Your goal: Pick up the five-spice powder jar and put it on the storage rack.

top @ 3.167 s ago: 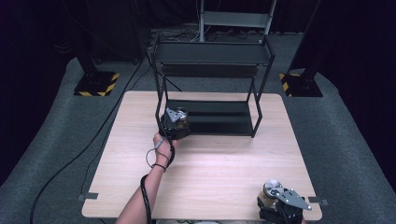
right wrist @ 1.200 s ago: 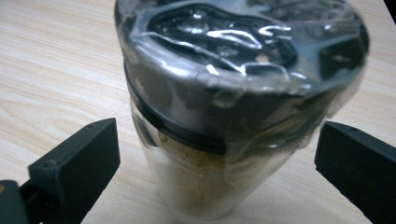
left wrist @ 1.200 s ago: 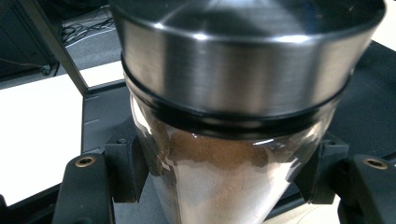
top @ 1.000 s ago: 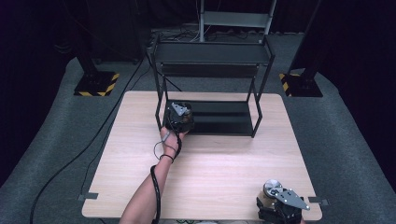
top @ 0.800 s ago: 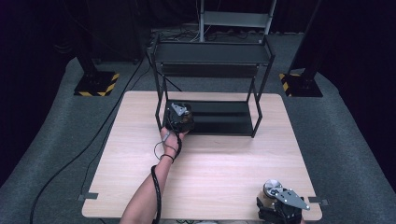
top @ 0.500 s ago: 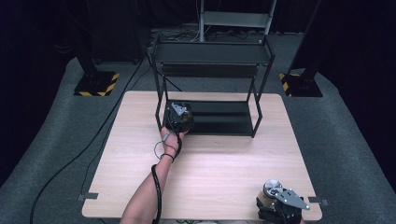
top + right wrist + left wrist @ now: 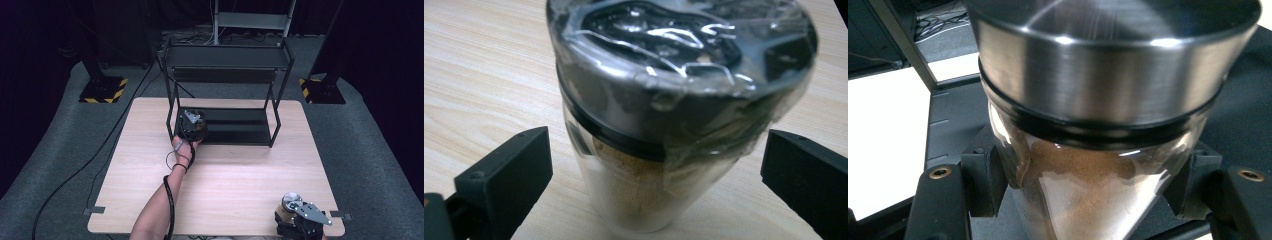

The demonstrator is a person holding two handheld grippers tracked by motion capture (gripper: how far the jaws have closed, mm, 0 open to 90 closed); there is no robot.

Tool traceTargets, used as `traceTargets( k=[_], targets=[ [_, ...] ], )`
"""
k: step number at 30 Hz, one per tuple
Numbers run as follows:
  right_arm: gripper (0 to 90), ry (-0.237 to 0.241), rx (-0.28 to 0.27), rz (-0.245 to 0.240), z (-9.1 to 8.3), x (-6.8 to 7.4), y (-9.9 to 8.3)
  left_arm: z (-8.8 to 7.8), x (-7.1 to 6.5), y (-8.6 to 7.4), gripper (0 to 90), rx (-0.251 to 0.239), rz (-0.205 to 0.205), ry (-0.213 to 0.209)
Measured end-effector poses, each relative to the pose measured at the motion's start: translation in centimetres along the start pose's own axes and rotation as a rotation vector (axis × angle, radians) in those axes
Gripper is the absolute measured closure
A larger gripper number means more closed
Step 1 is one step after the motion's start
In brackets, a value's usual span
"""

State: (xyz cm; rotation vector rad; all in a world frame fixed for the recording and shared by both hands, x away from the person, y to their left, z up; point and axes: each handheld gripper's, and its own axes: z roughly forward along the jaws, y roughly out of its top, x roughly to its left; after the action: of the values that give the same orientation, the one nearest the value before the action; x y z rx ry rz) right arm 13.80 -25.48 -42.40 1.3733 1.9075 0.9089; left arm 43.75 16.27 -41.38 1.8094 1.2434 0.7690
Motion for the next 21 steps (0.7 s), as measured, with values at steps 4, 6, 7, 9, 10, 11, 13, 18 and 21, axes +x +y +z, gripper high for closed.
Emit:
traceTargets(
  k=[4,6,7,9,10,11,13,18,21],
  targets=[
    [0.0,0.001,-0.001,0.001,0.0,0.0,0.0,0.2,0.0,0.0,31.5,0.004,-0.003,-0.007],
    [0.0,0.001,-0.001,0.0,0.0,0.0,0.0,0.4,-0.1,0.0,31.5,0.006,-0.001,-0.007],
    [0.0,0.0,-0.001,-0.001,0.0,0.0,0.0,0.4,-0.1,0.0,31.5,0.01,0.003,-0.004],
    [0.0,0.001,-0.001,-0.001,0.0,0.0,0.0,0.6,-0.1,0.0,31.5,0.016,-0.001,-0.003],
    [0.0,0.0,-0.001,-0.001,0.0,0.0,0.0,0.7,-0.1,0.0,31.5,0.018,-0.002,-0.002],
    [0.0,0.0,-0.001,0.002,0.0,0.0,0.0,0.7,-0.1,0.0,31.5,0.021,-0.006,-0.004],
    [0.0,-0.001,-0.001,0.002,0.0,-0.1,0.0,0.8,-0.1,-0.2,31.5,0.024,-0.011,-0.003],
    [0.0,-0.003,-0.004,0.002,-0.1,-0.1,-0.1,1.0,0.0,-0.4,31.5,0.035,-0.017,-0.001],
    [0.0,-0.003,-0.004,0.001,-0.1,-0.1,-0.1,1.1,0.1,-0.5,31.5,0.033,-0.029,-0.009]
  ],
)
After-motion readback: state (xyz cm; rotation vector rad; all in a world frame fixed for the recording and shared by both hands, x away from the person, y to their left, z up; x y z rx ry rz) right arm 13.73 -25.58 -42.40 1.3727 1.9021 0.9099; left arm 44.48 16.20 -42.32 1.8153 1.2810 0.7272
